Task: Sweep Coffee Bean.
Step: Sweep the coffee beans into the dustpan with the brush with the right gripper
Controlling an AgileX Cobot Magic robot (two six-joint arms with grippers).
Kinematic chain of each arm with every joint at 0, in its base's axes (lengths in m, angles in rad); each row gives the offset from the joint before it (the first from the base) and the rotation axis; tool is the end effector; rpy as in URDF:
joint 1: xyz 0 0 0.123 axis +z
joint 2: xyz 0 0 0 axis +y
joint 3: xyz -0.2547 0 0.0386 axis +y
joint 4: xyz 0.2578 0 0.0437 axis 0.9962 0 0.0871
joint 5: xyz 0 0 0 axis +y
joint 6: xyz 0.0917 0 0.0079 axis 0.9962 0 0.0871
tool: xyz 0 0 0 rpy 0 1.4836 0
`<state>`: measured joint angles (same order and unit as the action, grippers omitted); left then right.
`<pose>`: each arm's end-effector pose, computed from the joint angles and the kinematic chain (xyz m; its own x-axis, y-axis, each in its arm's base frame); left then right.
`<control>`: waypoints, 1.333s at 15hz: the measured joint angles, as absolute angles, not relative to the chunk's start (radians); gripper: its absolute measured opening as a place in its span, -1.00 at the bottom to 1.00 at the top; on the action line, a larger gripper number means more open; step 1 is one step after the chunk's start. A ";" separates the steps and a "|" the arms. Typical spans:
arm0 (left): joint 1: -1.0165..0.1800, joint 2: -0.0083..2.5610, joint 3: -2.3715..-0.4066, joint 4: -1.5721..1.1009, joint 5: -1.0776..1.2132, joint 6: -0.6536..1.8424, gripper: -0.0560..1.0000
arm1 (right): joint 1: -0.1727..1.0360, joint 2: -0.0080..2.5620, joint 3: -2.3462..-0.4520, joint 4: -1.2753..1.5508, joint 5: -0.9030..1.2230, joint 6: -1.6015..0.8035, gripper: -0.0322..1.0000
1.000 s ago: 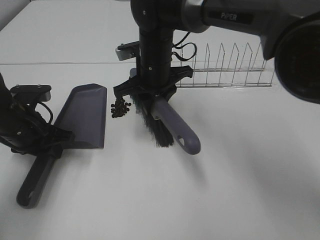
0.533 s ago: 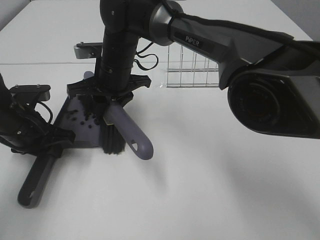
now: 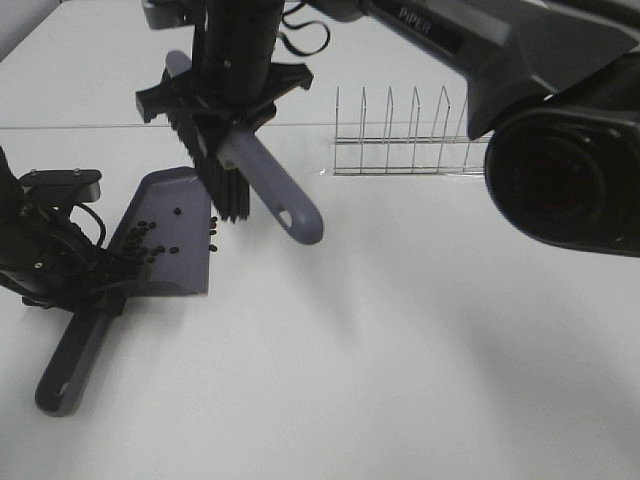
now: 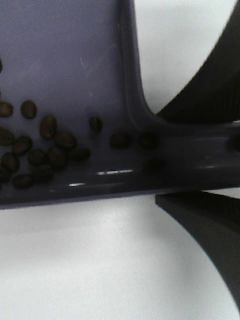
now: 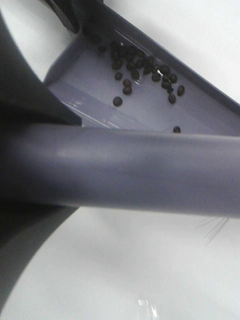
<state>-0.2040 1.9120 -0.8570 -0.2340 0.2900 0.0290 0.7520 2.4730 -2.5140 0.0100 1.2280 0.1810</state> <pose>0.3078 -0.0699 0.0602 -0.9549 -0.0004 -0.2968 0.0378 0.9917 -0.1229 0.3801 0.3567 0.2228 -0.7656 -0.4651 -0.4446 -0.5553 0.8266 0.0914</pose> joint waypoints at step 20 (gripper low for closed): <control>-0.205 1.901 -0.856 0.000 0.316 -0.228 -0.18 | 0.661 2.132 -1.849 -0.021 1.122 0.190 -0.24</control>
